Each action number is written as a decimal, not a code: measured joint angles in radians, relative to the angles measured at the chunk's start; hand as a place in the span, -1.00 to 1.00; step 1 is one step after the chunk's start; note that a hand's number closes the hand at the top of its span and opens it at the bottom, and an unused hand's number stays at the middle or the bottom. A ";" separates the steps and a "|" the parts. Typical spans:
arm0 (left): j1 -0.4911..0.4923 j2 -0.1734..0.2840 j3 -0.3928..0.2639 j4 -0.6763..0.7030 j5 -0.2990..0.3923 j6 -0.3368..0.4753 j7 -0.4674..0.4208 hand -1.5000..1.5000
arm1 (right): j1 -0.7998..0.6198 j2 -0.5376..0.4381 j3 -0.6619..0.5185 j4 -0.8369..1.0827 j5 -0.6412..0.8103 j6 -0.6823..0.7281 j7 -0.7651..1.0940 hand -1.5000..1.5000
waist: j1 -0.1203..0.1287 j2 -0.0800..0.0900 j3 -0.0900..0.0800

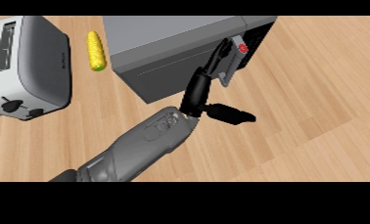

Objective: Pick up the milk, place it into the microwave and close the microwave

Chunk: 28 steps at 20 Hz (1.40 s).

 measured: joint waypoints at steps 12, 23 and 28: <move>-0.009 -0.003 -0.028 0.026 0.065 0.019 -0.072 -1.00 | -0.042 -0.042 -0.008 0.013 -0.058 0.001 0.042 -1.00 | -0.019 0.002 0.001; -0.025 -0.008 -0.050 0.049 0.120 0.016 -0.116 -1.00 | -0.065 -0.071 -0.006 0.028 -0.100 0.011 0.073 -1.00 | -0.028 0.005 0.002; -0.034 -0.011 -0.061 0.062 0.143 0.014 -0.130 -1.00 | -0.077 -0.081 -0.002 0.029 -0.120 0.016 0.085 -1.00 | -0.028 0.004 0.002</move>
